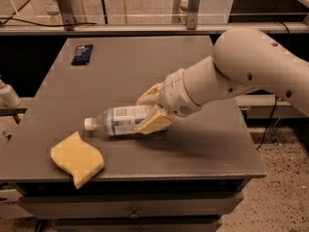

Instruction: Move blue plastic bottle near sponge

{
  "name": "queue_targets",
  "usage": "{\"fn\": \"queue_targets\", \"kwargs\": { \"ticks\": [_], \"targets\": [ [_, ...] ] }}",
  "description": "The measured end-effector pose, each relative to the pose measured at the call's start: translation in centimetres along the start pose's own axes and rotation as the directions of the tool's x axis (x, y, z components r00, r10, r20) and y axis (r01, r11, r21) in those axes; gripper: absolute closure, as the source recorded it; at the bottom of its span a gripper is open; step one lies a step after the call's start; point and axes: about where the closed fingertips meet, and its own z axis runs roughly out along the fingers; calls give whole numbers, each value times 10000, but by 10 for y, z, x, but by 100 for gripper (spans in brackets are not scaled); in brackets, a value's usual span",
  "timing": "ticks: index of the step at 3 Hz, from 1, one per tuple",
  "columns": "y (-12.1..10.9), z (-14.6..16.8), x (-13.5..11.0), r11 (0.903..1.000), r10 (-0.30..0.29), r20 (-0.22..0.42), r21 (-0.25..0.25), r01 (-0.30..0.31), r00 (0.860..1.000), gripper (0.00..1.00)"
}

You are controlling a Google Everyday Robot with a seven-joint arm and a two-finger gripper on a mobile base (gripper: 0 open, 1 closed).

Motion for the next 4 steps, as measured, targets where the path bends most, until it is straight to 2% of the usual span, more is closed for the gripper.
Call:
{"fn": "queue_targets", "kwargs": {
  "ticks": [1, 2, 4],
  "targets": [
    [4, 8, -5, 9998, 116, 155, 188, -119, 9998, 13],
    [8, 11, -8, 9992, 221, 217, 332, -228, 9995, 0],
    [15, -4, -5, 9993, 281, 10, 256, -281, 9996, 0]
  ]
}}
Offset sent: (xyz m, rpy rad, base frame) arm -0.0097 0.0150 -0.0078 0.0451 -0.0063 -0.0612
